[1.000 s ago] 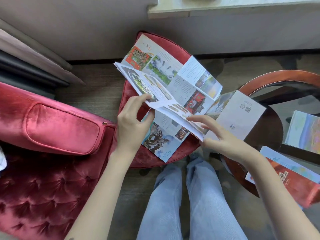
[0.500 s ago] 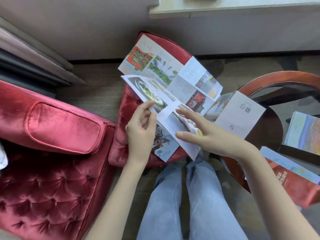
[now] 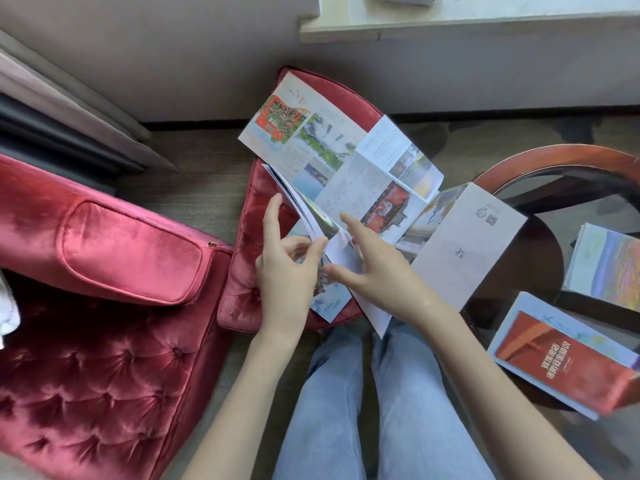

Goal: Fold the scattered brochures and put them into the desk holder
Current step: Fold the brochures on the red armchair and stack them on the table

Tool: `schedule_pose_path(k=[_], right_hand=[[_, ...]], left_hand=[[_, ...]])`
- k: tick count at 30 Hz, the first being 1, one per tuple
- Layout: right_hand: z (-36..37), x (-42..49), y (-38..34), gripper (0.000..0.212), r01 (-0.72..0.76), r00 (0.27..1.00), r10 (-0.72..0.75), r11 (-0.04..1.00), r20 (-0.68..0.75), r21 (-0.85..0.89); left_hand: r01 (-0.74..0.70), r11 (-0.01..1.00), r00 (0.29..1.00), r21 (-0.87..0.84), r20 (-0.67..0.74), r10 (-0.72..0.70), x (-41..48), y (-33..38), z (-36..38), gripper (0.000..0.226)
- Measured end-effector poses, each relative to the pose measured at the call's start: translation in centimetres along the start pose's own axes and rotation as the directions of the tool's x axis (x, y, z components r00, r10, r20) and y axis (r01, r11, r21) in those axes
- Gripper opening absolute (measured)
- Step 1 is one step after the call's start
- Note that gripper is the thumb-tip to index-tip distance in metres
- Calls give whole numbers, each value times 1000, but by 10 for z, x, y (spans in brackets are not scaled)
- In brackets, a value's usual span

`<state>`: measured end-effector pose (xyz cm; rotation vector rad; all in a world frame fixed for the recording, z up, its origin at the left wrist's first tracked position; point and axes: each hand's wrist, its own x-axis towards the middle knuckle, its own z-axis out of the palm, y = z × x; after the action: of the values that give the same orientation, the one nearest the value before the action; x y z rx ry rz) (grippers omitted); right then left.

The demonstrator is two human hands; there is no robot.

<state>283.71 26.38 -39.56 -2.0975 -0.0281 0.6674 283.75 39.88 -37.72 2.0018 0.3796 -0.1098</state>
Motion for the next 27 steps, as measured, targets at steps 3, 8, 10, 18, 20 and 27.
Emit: schedule_pose_path(k=[3, 8, 10, 18, 20, 27], right_hand=[[-1, -3, 9, 81, -23, 1000, 23, 998, -9, 53], [-7, -2, 16, 82, -35, 999, 25, 976, 47, 213], [-14, 5, 17, 67, 15, 999, -8, 971, -32, 237], [-51, 58, -9, 53, 282, 959, -281, 957, -23, 64], [-53, 61, -10, 43, 310, 951, -310, 947, -17, 82], [-46, 51, 8, 41, 304, 950, -294, 947, -103, 105]], left_hand=[[1, 998, 999, 58, 36, -3, -1, 0, 0, 67], [-22, 997, 998, 80, 54, 17, -7, -4, 0, 54], [-35, 996, 997, 88, 76, 28, -10, -6, -1, 52], [-40, 995, 990, 87, 136, 28, -15, -11, -5, 51], [-30, 997, 989, 64, 145, 21, -16, -12, -6, 49], [81, 997, 973, -6, 218, -77, -17, -14, -11, 22]])
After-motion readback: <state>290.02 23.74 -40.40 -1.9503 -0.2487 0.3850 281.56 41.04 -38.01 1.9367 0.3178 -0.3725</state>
